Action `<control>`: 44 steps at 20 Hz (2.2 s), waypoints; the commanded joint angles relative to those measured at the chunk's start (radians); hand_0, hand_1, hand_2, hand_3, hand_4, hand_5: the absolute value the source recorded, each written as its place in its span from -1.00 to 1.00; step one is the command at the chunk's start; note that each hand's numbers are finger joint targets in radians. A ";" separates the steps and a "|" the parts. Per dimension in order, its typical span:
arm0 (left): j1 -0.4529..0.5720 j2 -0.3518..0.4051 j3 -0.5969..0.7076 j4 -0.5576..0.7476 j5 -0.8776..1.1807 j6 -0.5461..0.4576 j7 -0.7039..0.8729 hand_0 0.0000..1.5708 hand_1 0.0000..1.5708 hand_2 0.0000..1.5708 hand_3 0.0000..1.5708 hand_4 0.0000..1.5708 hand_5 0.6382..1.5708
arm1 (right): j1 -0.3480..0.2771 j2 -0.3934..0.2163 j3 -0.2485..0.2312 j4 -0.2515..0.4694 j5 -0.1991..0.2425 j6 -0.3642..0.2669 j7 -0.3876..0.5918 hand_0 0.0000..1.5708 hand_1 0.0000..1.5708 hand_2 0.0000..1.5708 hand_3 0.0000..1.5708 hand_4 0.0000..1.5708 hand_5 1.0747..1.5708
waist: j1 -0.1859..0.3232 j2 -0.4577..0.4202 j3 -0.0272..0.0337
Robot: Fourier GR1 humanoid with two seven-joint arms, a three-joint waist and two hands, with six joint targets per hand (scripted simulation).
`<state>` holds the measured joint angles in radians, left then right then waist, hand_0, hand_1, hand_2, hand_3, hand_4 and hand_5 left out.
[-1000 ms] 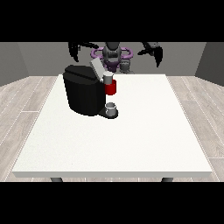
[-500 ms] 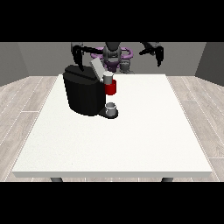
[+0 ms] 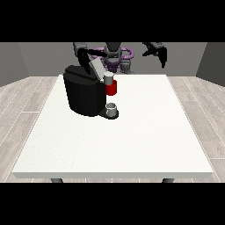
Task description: Insert the coffee pod into the coffee machine and close the lid
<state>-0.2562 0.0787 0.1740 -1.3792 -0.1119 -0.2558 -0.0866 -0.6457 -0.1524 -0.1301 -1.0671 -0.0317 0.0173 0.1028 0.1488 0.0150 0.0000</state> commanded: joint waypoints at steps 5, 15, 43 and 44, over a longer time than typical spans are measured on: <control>-0.015 0.013 -0.025 -0.069 0.000 0.019 0.040 -1.00 -1.00 -1.00 -1.00 -0.57 1.00 | -0.092 -0.015 -0.006 0.083 0.036 -0.029 -0.065 -1.00 -1.00 -1.00 -1.00 -0.74 1.00 | 0.035 0.075 0.0002; 0.025 0.019 -0.034 -0.035 -0.020 0.029 -0.026 -1.00 -1.00 -1.00 -1.00 -0.59 1.00 | -0.188 0.009 0.070 0.034 0.085 -0.017 -0.007 -1.00 -1.00 -1.00 -1.00 -0.86 1.00 | 0.045 0.067 -0.0003; -0.145 -0.013 -0.117 -0.021 0.011 -0.057 -0.068 -1.00 -1.00 -1.00 -1.00 -0.52 1.00 | -0.397 -0.152 0.062 -0.187 0.224 -0.052 0.304 -1.00 -1.00 -1.00 -1.00 -1.00 1.00 | 0.350 0.243 0.0001; -0.160 -0.013 -0.117 -0.005 0.015 -0.063 -0.054 -1.00 -1.00 -1.00 -1.00 -0.54 1.00 | -0.402 -0.145 0.074 -0.213 0.236 -0.058 0.324 -1.00 -1.00 -1.00 -1.00 -1.00 1.00 | 0.354 0.248 -0.0003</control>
<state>-0.3888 0.0743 0.0692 -1.3957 -0.1036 -0.3042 -0.1399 -0.9202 -0.3915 -0.1310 -1.2094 0.2255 -0.0490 0.5656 0.3943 0.2432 0.0426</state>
